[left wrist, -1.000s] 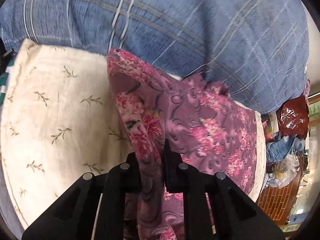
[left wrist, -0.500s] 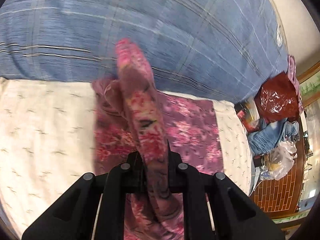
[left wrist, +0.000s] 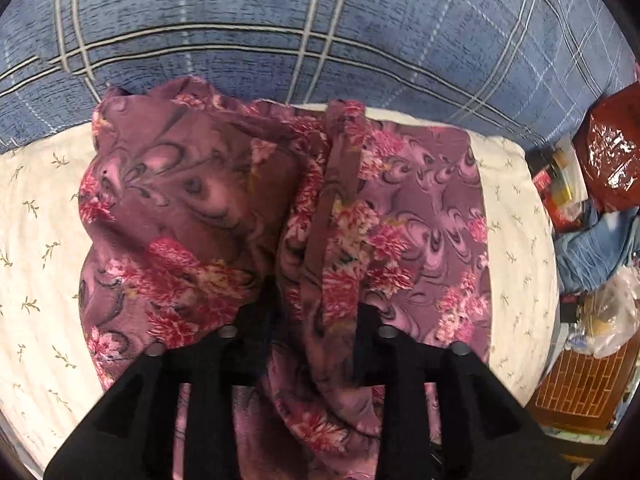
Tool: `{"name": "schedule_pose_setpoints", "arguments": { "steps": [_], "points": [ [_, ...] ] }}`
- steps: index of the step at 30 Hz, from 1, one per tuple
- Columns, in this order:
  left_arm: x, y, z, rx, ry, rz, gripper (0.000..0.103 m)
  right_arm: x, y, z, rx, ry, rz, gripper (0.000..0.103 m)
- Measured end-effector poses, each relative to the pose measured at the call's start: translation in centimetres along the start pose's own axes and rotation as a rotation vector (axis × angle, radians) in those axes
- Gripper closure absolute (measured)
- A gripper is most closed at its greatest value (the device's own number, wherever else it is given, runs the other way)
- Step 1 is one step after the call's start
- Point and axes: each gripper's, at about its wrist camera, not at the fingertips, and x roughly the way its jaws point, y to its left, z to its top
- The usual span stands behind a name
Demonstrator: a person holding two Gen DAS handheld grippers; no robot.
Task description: Fold small clothes
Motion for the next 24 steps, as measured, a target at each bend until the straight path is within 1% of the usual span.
{"name": "schedule_pose_setpoints", "arguments": {
  "steps": [1, 2, 3, 4, 5, 6, 7, 8, 9, 11, 13, 15, 16, 19, 21, 22, 24],
  "points": [
    [0.0, -0.2, 0.1, -0.010, 0.016, -0.006, 0.040, -0.1, -0.1, 0.0, 0.006, -0.002, 0.014, 0.064],
    [0.0, -0.3, 0.2, -0.019, 0.026, 0.000, 0.036, -0.3, -0.1, -0.1, 0.007, -0.005, 0.019, 0.061],
    [0.1, -0.4, 0.2, -0.023, 0.026, 0.011, 0.035, -0.3, 0.1, -0.1, 0.002, -0.008, 0.020, 0.060],
    [0.3, -0.8, 0.1, -0.013, 0.019, 0.041, 0.036, -0.3, 0.2, -0.2, 0.001, -0.011, 0.019, 0.060],
    [0.4, -1.3, -0.1, 0.011, 0.010, 0.071, 0.038, -0.3, 0.2, -0.1, 0.003, -0.014, 0.020, 0.061],
    [0.5, -1.8, -0.4, 0.044, -0.006, 0.126, 0.056, -0.1, -0.2, 0.1, 0.009, -0.016, 0.024, 0.063],
    [0.4, -2.1, -0.7, 0.068, -0.023, 0.175, 0.078, -0.1, -0.4, 0.2, 0.021, -0.020, 0.039, 0.068],
    [0.3, -2.4, -0.9, 0.088, -0.039, 0.221, 0.084, -0.2, -0.6, 0.2, 0.033, -0.021, 0.050, 0.091],
    [0.0, -2.3, -1.2, 0.082, -0.049, 0.221, 0.089, -0.3, -1.0, 0.3, 0.052, -0.018, 0.068, 0.094],
    [-1.1, -2.0, -1.5, 0.052, -0.069, 0.187, 0.091, -0.8, -1.8, 0.6, 0.097, -0.040, 0.118, 0.094],
    [-2.6, -1.8, -1.9, 0.023, -0.097, 0.129, 0.091, -1.9, -2.1, 1.2, 0.115, -0.069, 0.152, 0.095],
    [-4.3, -2.2, -2.0, 0.015, -0.128, 0.080, 0.091, -3.5, -2.3, 1.9, 0.122, -0.109, 0.166, 0.095],
    [-4.7, -3.0, -2.0, 0.023, -0.142, 0.060, 0.091, -4.4, -2.6, 2.4, 0.122, -0.132, 0.165, 0.095],
    [-4.5, -5.3, -1.6, 0.057, -0.150, 0.008, 0.091, -7.0, -3.7, 3.6, 0.128, -0.200, 0.137, 0.095],
    [-3.0, -7.5, -0.9, 0.071, -0.139, -0.027, 0.091, -8.4, -4.8, 3.9, 0.145, -0.230, 0.114, 0.095],
    [-2.0, -8.2, -0.6, 0.077, -0.134, -0.031, 0.091, -9.0, -6.0, 4.0, 0.168, -0.240, 0.090, 0.094],
    [-0.1, -8.8, -0.3, 0.083, -0.120, -0.010, 0.088, -9.4, -8.0, 3.7, 0.206, -0.235, 0.047, 0.094]
  ]
}}
